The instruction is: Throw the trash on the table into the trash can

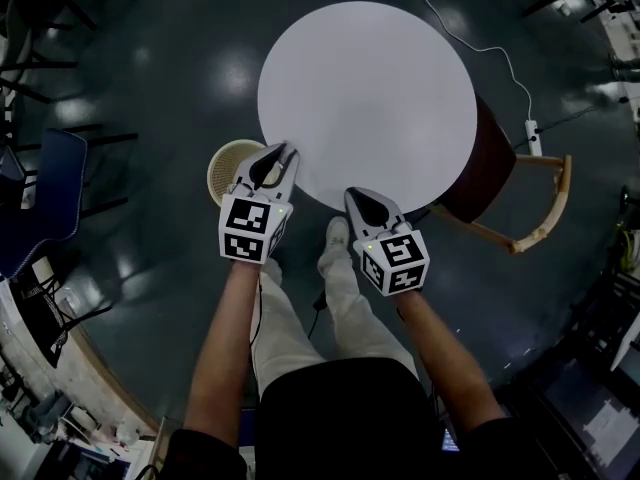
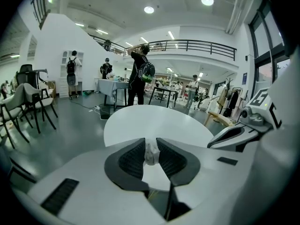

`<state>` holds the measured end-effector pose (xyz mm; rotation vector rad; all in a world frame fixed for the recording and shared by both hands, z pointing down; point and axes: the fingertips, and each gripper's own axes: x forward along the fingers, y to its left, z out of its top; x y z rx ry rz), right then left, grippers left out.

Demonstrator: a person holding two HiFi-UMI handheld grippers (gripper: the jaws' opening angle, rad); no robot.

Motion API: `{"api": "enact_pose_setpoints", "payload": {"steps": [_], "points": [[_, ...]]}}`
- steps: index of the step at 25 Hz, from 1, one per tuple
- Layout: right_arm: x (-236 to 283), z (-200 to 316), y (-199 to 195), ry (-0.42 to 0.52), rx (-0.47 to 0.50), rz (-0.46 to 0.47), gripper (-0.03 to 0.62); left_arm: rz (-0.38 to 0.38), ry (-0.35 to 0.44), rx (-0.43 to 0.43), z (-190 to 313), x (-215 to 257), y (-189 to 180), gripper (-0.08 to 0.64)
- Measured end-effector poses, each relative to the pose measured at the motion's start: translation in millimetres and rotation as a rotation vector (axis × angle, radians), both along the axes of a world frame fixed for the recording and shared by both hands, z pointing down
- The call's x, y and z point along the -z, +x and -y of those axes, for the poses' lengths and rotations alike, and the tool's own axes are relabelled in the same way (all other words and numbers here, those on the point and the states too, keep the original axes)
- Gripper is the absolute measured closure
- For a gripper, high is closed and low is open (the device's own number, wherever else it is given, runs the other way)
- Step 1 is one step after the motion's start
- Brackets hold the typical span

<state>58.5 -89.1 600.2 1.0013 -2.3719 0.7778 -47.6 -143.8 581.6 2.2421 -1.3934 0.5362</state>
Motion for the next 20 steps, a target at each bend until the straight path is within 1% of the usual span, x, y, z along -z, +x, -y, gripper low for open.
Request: {"api": "enact_pose_setpoints", "payload": {"steps": [10,16,20], "points": [[7,-11,-64,0.009,0.109,0.012,0.572,-0.001,-0.002,0.106,-35,6,-64,0.476],[5,-28,-113,0.005,0.185,0.028,0.572,-0.011,-0.028,0.184,-69,-4,-109,0.476],[-5,-40,-144,-0.006,0.216,0.033,0.572,-0.018,-0.043,0.216,-89,-17,-137,0.476]]}}
